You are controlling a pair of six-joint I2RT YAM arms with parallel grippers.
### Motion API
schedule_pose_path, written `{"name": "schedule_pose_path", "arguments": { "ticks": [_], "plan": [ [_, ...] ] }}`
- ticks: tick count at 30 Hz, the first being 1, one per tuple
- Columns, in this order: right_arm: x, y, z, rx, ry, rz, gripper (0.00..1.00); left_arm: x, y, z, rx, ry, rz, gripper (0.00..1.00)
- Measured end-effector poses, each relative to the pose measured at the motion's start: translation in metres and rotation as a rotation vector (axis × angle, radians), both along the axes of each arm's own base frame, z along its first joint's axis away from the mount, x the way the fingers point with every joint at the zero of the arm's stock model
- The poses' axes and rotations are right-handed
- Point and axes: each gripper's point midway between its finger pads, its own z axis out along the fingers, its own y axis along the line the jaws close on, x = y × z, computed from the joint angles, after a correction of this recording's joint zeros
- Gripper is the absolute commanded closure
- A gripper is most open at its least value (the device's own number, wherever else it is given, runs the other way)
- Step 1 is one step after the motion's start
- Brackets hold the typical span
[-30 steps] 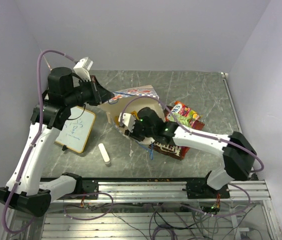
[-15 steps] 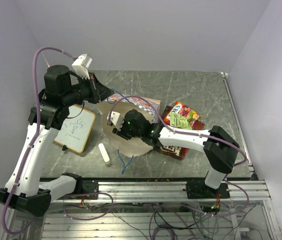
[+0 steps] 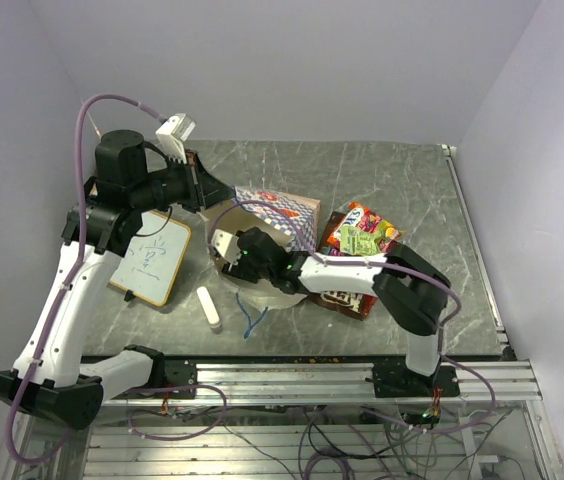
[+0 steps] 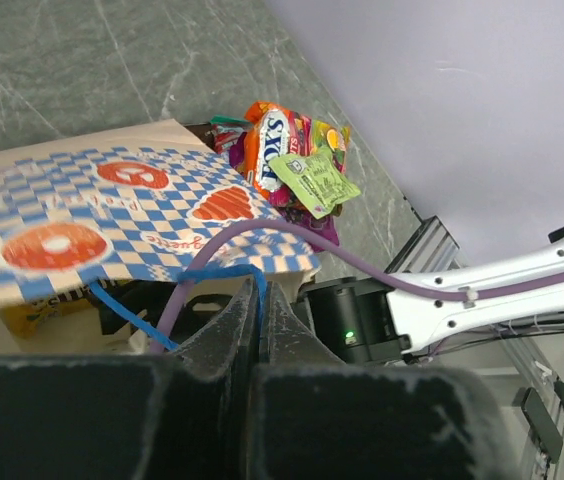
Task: Take the snacks out of the paper bag
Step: Take out the snack from the paper bag.
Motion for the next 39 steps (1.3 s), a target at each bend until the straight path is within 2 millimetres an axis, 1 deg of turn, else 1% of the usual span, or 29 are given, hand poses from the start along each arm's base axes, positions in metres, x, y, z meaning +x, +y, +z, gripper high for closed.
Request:
{"name": "schedule_pose_path", "arguments": {
  "ticks": [2,5,9,15,19,24,31,36,39],
  "plan": [
    [0.008,0.004,-0.009,-0.025,-0.02,-0.011,0.39,0.002,0.0,-0.002,0.007,0.001,-0.004,0.93],
    [0.019,0.004,-0.023,-0.073,-0.05,-0.033,0.38,0.003,-0.001,-0.003,0.01,0.004,-0.006,0.93],
    [0.032,0.009,-0.027,-0.102,-0.093,-0.056,0.39,0.002,-0.001,-0.002,0.008,0.004,-0.01,0.93],
    [0.044,0.006,-0.026,-0.107,-0.124,-0.065,0.5,0.0,-0.001,-0.002,0.015,-0.007,-0.015,0.93],
    [0.058,-0.001,-0.029,-0.101,-0.117,-0.073,0.58,-0.001,0.0,0.0,0.022,-0.015,-0.018,0.93],
    [0.068,-0.001,-0.035,-0.087,-0.112,-0.059,0.76,-0.002,0.001,0.002,0.037,-0.026,-0.023,0.93],
    [0.07,0.01,-0.034,-0.06,-0.101,-0.023,1.0,-0.002,0.0,0.005,0.049,-0.035,-0.029,0.93],
    [0.07,0.011,-0.029,-0.049,-0.101,-0.014,1.0,0.0,0.002,0.003,0.056,-0.038,-0.017,0.93],
    [0.066,0.004,-0.012,-0.034,-0.113,-0.015,1.0,-0.002,0.003,-0.005,0.066,-0.026,-0.012,0.93]
  ]
}}
